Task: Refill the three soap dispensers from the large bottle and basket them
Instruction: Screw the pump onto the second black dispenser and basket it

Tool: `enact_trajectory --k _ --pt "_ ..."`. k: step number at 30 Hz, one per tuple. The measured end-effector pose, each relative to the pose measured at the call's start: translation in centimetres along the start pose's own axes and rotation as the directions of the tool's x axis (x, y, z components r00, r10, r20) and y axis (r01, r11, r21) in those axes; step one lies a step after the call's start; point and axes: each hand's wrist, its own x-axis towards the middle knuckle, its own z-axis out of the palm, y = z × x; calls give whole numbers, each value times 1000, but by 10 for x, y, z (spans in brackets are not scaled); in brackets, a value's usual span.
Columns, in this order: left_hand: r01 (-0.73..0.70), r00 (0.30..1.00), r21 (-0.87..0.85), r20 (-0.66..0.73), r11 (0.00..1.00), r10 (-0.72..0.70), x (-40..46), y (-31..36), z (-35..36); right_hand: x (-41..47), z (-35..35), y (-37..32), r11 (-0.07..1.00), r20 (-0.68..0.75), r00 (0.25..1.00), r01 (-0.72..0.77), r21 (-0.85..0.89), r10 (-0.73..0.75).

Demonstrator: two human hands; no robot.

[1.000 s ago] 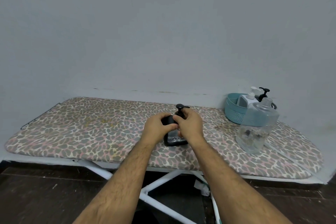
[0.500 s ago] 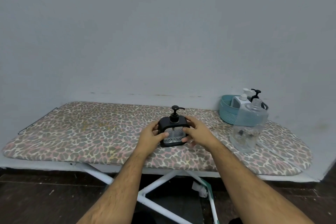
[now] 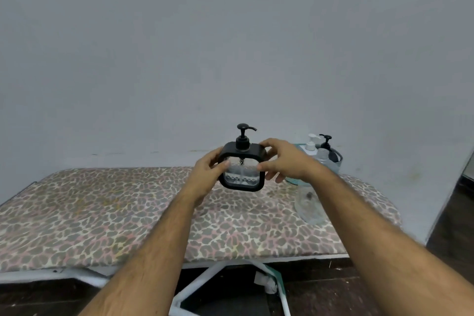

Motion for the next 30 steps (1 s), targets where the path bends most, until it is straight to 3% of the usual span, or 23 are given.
enact_trajectory --k 8,16,19,25,30 --pt "-74 987 -70 134 995 83 64 48 52 7 -85 -14 998 -78 996 34 -53 -38" --pt "-57 979 -104 191 993 76 135 49 107 33 -133 15 997 -215 974 51 -64 -64" --pt "-53 991 -110 118 992 66 157 39 130 45 -139 33 999 -321 946 27 -27 -34" --pt "55 981 9 -188 998 -52 195 6 168 73 -134 77 998 -482 876 -51 -41 25" --pt "158 968 132 -215 979 -127 214 -19 179 96 -122 106 991 -524 850 -111 -69 59"
